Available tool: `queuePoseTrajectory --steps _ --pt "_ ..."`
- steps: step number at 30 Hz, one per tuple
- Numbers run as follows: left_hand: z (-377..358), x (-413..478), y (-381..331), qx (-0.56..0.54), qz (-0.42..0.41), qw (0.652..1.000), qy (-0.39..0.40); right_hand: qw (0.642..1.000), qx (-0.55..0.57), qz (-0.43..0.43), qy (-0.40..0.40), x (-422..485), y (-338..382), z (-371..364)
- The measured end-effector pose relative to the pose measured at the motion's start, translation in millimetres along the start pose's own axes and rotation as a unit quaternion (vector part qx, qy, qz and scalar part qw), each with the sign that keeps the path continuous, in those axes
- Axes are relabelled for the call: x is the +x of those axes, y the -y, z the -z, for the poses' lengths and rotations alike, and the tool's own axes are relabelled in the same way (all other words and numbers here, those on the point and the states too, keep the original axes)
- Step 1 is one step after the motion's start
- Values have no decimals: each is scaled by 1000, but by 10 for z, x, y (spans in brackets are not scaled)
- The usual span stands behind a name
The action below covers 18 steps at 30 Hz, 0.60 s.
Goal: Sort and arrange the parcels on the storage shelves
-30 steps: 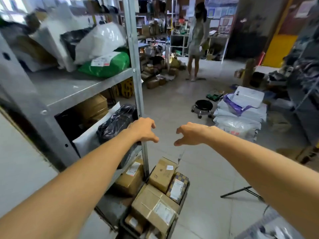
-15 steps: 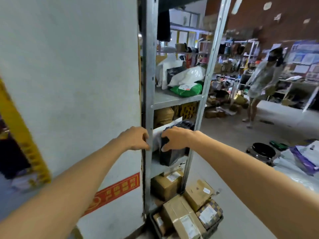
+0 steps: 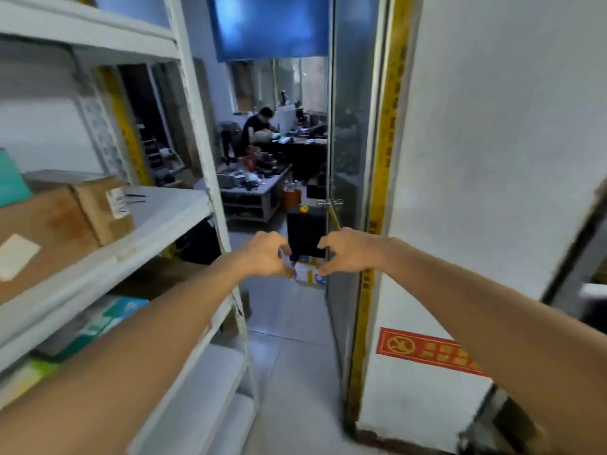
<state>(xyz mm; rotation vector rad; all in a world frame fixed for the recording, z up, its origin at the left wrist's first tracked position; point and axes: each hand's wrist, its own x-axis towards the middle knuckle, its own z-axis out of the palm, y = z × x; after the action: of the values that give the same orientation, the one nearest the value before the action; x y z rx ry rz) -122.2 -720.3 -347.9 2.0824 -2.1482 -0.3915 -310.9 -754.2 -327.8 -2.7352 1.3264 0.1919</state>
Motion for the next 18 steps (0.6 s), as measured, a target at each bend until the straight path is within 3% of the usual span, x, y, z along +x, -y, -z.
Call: queuePoseTrajectory --steps 7,12,18 --pt "390 -1522 1173 -8 226 970 -92 972 15 233 -7 541 1708 185" --pt "402 -2590 1347 -39 377 916 -132 936 3 353 7 382 2560 144" --pt "319 -3205 1205 -25 458 872 -173 904 3 427 -9 183 2862 237"
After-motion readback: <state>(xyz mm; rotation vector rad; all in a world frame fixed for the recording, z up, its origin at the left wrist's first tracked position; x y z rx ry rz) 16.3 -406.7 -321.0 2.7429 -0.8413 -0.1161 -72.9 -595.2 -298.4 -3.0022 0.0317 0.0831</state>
